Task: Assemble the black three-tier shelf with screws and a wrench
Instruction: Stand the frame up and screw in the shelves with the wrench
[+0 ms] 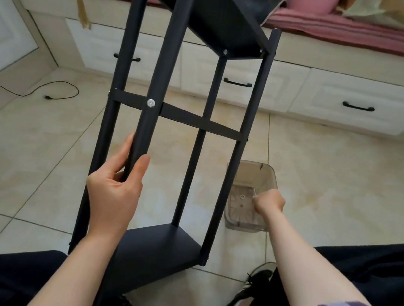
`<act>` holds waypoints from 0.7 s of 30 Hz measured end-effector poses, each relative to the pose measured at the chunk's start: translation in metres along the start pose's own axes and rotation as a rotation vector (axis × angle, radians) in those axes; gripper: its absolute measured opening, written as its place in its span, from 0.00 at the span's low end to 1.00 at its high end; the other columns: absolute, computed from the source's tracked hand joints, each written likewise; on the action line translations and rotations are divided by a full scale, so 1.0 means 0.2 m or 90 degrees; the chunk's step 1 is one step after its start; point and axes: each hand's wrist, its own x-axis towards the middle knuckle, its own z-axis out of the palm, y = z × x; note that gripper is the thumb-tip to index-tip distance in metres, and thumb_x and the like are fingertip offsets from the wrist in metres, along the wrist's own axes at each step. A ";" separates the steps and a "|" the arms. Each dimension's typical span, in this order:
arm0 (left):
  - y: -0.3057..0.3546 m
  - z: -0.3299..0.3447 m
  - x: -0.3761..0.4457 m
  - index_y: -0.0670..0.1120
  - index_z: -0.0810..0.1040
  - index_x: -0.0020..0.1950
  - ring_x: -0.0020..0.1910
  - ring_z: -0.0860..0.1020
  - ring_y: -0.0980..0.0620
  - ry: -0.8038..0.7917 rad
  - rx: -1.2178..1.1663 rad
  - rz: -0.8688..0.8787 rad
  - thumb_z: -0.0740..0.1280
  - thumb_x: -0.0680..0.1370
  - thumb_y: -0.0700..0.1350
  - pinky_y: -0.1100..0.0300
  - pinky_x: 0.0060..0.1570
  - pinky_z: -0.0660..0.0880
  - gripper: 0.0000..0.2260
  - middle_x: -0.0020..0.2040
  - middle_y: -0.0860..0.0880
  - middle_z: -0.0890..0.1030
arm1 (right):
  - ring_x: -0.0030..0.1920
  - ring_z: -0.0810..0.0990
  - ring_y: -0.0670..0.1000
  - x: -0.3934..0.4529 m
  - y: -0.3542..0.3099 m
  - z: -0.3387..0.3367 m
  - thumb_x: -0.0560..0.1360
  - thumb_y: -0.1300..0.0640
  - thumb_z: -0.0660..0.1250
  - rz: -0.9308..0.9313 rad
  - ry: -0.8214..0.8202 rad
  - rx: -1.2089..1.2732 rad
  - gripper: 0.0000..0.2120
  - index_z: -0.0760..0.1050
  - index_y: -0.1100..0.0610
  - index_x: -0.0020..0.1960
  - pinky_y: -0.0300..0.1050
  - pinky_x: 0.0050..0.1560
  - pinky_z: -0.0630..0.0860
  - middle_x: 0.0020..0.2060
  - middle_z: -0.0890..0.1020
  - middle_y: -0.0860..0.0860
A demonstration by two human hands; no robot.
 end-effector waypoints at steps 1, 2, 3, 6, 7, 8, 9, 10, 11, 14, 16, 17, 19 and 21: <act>0.00 0.00 0.00 0.66 0.77 0.66 0.26 0.72 0.56 0.000 -0.001 0.002 0.70 0.80 0.46 0.65 0.27 0.73 0.19 0.49 0.57 0.85 | 0.53 0.79 0.61 0.02 0.00 -0.01 0.78 0.58 0.67 -0.009 0.000 -0.018 0.12 0.77 0.68 0.54 0.42 0.40 0.69 0.57 0.80 0.63; 0.00 0.00 0.00 0.66 0.77 0.67 0.26 0.72 0.56 0.000 -0.001 0.005 0.70 0.80 0.46 0.65 0.27 0.73 0.19 0.49 0.57 0.85 | 0.51 0.80 0.61 0.04 0.00 -0.01 0.79 0.57 0.68 -0.021 -0.004 -0.027 0.12 0.78 0.67 0.52 0.42 0.36 0.68 0.56 0.81 0.63; 0.00 -0.01 0.00 0.66 0.76 0.67 0.26 0.72 0.56 -0.001 -0.001 0.005 0.70 0.80 0.47 0.65 0.27 0.74 0.19 0.49 0.56 0.85 | 0.51 0.80 0.61 0.06 0.01 -0.01 0.79 0.55 0.68 -0.032 -0.010 -0.033 0.13 0.78 0.66 0.51 0.42 0.31 0.66 0.54 0.82 0.62; 0.01 0.00 -0.01 0.63 0.76 0.68 0.26 0.72 0.56 -0.006 -0.006 0.001 0.70 0.79 0.48 0.65 0.27 0.74 0.19 0.48 0.55 0.85 | 0.54 0.82 0.61 0.08 0.01 -0.03 0.79 0.50 0.67 -0.045 -0.029 -0.038 0.15 0.78 0.63 0.47 0.39 0.31 0.67 0.47 0.83 0.61; 0.01 0.01 -0.01 0.61 0.76 0.68 0.27 0.73 0.57 -0.006 -0.009 -0.002 0.70 0.78 0.49 0.65 0.27 0.74 0.19 0.50 0.53 0.85 | 0.53 0.82 0.61 0.07 0.00 -0.04 0.79 0.50 0.66 -0.055 -0.023 -0.004 0.15 0.79 0.63 0.44 0.44 0.36 0.74 0.45 0.83 0.60; 0.02 0.01 -0.02 0.60 0.76 0.69 0.28 0.73 0.57 -0.006 -0.014 -0.007 0.70 0.77 0.50 0.65 0.28 0.74 0.20 0.52 0.50 0.85 | 0.52 0.82 0.61 0.06 -0.02 -0.04 0.79 0.52 0.66 -0.070 -0.014 0.089 0.15 0.81 0.62 0.42 0.50 0.44 0.79 0.43 0.84 0.59; 0.02 0.01 -0.02 0.59 0.76 0.69 0.28 0.74 0.57 -0.005 -0.017 -0.011 0.70 0.77 0.51 0.64 0.28 0.74 0.20 0.54 0.47 0.85 | 0.49 0.82 0.58 0.05 -0.05 -0.05 0.79 0.54 0.65 -0.083 -0.004 0.225 0.13 0.82 0.61 0.42 0.52 0.50 0.81 0.42 0.84 0.56; 0.02 0.01 -0.02 0.58 0.76 0.69 0.28 0.73 0.57 -0.006 -0.020 -0.013 0.70 0.76 0.51 0.63 0.28 0.73 0.20 0.54 0.45 0.85 | 0.46 0.82 0.54 0.03 -0.10 -0.07 0.80 0.55 0.64 -0.091 0.009 0.363 0.11 0.82 0.60 0.45 0.50 0.48 0.81 0.41 0.84 0.54; 0.03 0.02 -0.02 0.56 0.76 0.70 0.28 0.73 0.57 -0.008 -0.020 -0.017 0.70 0.76 0.51 0.63 0.28 0.73 0.21 0.54 0.44 0.85 | 0.42 0.80 0.51 0.00 -0.17 -0.10 0.80 0.56 0.62 -0.102 0.015 0.474 0.12 0.82 0.61 0.50 0.46 0.43 0.80 0.40 0.82 0.51; 0.03 0.02 -0.03 0.54 0.76 0.71 0.30 0.76 0.55 -0.018 -0.020 -0.028 0.70 0.76 0.52 0.65 0.30 0.74 0.23 0.56 0.42 0.84 | 0.43 0.79 0.49 -0.09 -0.41 -0.24 0.83 0.51 0.57 -0.170 -0.019 0.625 0.15 0.77 0.60 0.58 0.41 0.39 0.75 0.45 0.81 0.51; 0.04 0.02 -0.04 0.57 0.75 0.70 0.41 0.82 0.42 -0.029 -0.011 -0.022 0.70 0.76 0.53 0.57 0.38 0.81 0.22 0.58 0.42 0.83 | 0.50 0.80 0.52 -0.12 -0.55 -0.31 0.83 0.46 0.56 -0.198 -0.069 0.638 0.17 0.75 0.57 0.60 0.44 0.47 0.78 0.52 0.81 0.54; 0.04 0.03 -0.05 0.59 0.75 0.70 0.48 0.81 0.36 -0.033 -0.006 -0.021 0.70 0.76 0.53 0.48 0.43 0.82 0.22 0.59 0.42 0.83 | 0.54 0.80 0.54 -0.13 -0.59 -0.34 0.83 0.45 0.56 -0.198 -0.085 0.618 0.18 0.74 0.56 0.61 0.47 0.52 0.79 0.55 0.80 0.56; 0.04 0.03 -0.06 0.62 0.76 0.68 0.52 0.78 0.33 -0.037 -0.007 -0.014 0.70 0.76 0.53 0.44 0.46 0.81 0.20 0.58 0.44 0.84 | 0.60 0.78 0.58 -0.13 -0.64 -0.38 0.82 0.43 0.57 -0.179 -0.104 0.546 0.21 0.71 0.58 0.66 0.55 0.62 0.76 0.61 0.78 0.58; 0.04 0.02 -0.06 0.64 0.76 0.67 0.47 0.79 0.38 -0.032 -0.014 0.002 0.70 0.76 0.54 0.60 0.40 0.81 0.19 0.57 0.46 0.84 | 0.62 0.76 0.57 -0.11 -0.64 -0.40 0.81 0.44 0.60 -0.153 -0.131 0.494 0.23 0.67 0.57 0.71 0.59 0.64 0.73 0.62 0.77 0.54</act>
